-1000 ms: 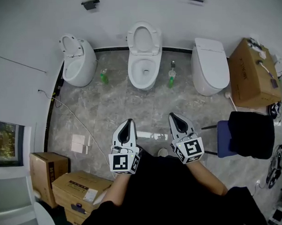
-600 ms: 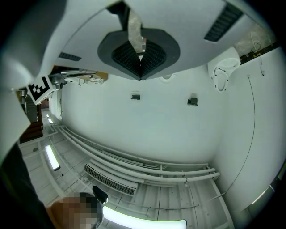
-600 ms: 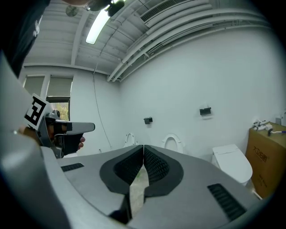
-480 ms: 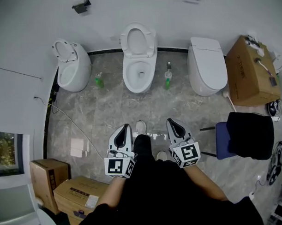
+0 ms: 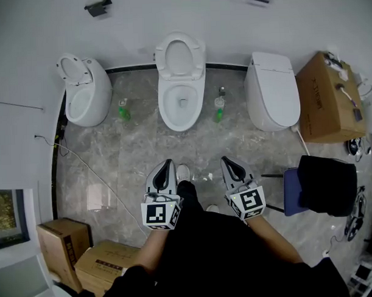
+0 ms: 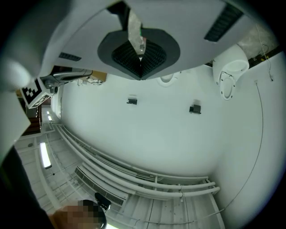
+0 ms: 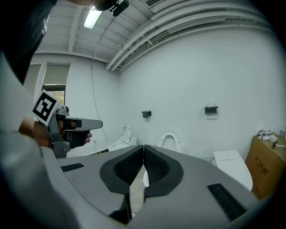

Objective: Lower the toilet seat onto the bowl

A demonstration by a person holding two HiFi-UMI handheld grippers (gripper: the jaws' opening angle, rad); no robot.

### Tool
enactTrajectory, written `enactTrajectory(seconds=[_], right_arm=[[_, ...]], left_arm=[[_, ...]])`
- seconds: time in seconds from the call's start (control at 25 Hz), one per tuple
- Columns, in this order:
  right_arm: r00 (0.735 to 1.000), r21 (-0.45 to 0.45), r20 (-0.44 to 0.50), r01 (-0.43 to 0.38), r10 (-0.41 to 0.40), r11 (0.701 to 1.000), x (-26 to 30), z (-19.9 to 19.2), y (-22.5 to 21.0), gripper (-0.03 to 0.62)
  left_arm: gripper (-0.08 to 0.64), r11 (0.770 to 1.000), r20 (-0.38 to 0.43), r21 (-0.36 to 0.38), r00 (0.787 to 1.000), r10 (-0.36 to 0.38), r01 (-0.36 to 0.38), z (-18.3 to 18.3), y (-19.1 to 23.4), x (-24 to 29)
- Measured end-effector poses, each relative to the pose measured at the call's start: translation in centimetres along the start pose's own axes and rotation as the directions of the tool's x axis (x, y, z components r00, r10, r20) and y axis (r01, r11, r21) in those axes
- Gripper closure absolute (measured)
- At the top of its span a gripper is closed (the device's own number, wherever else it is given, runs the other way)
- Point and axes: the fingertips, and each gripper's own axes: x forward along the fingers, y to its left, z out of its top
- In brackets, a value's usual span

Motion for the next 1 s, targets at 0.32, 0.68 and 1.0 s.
enactTrajectory(seconds=[0.32, 0.68, 1.0], right_arm=[[0.997, -0.054, -0.061, -0.052, 0.048, 0.997, 9.7, 3.6, 1.1, 0.561], [0.994, -0.009, -0.068, -0.084, 0.083, 0.996, 18.4, 6.9, 1.2, 0.561], [0.989, 0.001, -0.102, -0.108, 0.108, 0.994, 23.9, 7.2, 2.5, 0.561]], left_arm=[[0.546, 0.998, -0.007, -0.041, 0.999, -0.054, 0.054, 1.7, 6.8, 6.7], [0.546, 0.998, -0.009, -0.057, 0.999, -0.042, 0.041, 3.2, 13.7, 10.9], [0.546, 0.999, -0.031, -0.019, 0.998, -0.049, 0.049, 2.5, 18.3, 12.8]])
